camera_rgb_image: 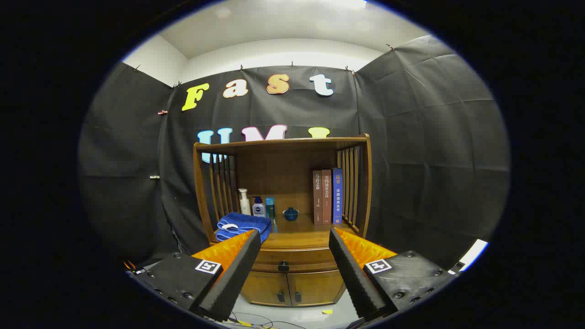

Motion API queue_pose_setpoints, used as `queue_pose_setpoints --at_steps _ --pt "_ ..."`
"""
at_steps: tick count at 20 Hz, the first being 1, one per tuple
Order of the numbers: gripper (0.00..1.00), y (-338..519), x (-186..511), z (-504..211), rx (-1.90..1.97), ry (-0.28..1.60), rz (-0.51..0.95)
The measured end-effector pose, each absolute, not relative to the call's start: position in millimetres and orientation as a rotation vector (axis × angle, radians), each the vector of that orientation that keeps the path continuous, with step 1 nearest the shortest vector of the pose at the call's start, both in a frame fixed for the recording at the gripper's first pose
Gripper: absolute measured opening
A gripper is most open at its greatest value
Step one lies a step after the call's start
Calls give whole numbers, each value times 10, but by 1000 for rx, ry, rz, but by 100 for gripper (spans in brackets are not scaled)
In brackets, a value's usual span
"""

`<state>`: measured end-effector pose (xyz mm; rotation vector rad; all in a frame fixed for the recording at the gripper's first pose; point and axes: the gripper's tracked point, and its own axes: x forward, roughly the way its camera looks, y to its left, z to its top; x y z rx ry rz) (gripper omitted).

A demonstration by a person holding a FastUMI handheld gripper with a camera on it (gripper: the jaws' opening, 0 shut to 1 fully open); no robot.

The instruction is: Pull open the drawer, take out the items inside it, and place them on the countertop above the cabinet.

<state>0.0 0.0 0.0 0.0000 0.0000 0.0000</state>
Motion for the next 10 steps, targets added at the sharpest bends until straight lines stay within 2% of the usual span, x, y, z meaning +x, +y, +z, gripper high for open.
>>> queue_pose_setpoints --at_steps 10 --pt "99 18 41 -21 -18 7 -9"
